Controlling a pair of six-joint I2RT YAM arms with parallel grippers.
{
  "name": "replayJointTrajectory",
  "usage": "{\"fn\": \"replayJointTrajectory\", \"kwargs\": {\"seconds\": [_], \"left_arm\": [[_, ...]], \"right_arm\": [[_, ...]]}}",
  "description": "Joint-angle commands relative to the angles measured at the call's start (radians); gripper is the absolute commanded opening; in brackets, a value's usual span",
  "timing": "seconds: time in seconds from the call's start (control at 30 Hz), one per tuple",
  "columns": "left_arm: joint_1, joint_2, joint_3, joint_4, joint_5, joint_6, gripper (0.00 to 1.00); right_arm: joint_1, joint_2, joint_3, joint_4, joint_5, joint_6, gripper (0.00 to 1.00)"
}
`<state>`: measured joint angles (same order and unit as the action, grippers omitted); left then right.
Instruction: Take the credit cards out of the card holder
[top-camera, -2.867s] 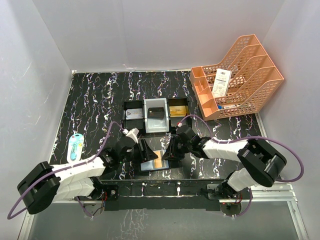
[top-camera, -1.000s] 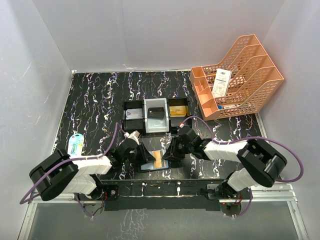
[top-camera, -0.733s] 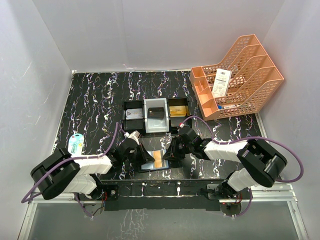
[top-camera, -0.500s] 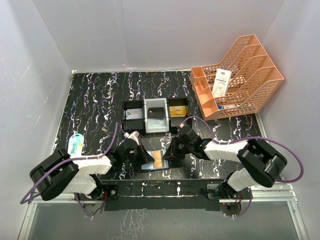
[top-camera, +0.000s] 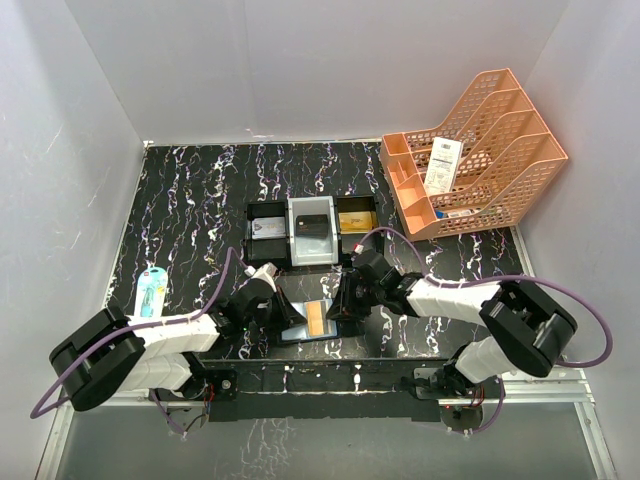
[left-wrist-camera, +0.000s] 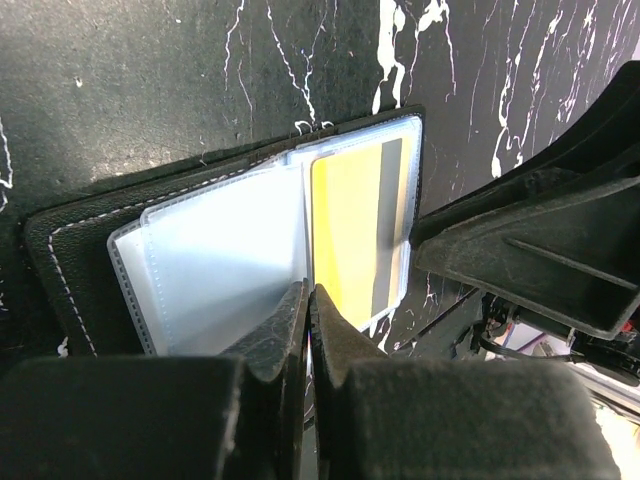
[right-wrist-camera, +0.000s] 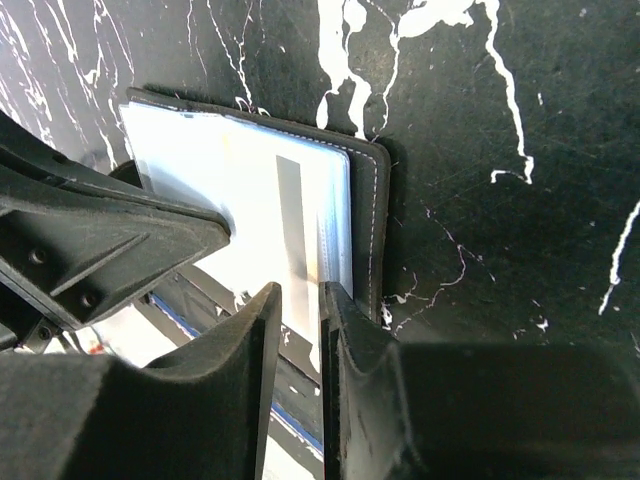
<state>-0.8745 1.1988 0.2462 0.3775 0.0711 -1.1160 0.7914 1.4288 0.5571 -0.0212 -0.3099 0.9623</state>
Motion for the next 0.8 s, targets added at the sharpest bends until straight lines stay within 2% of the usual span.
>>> {"fn": "replayJointTrajectory", "kwargs": {"seconds": [0.0, 0.07, 0.13, 0.5, 0.67, 0.77], "left_arm": [[-0.006, -0.010, -0.007, -0.015, -0.020, 0.016, 0.00], [-0.006, -0.003, -0.001, -0.018, -0.020, 0.015, 0.00], [-0.005, 0.003, 0.002, -0.014, -0.017, 0.015, 0.07], [-0.005, 0.018, -0.022, 0.041, -0.013, -0.012, 0.28], [-0.005, 0.038, -0.059, 0.114, -0.005, -0.032, 0.31], [-0.006, 0.053, -0.090, 0.215, 0.013, -0.046, 0.29]], "right_arm": [[0.005, -0.045, 0.079, -0.072, 0.013, -0.078, 0.21], [0.005, -0.045, 0.088, -0.072, 0.005, -0.083, 0.21], [0.004, -0.034, 0.093, -0.069, -0.001, -0.083, 0.21], [0.005, 0.077, 0.068, -0.014, -0.049, -0.069, 0.21], [0.006, 0.091, 0.029, 0.047, -0.078, -0.044, 0.17], [0.008, 0.098, 0.016, 0.068, -0.093, -0.033, 0.10]]}}
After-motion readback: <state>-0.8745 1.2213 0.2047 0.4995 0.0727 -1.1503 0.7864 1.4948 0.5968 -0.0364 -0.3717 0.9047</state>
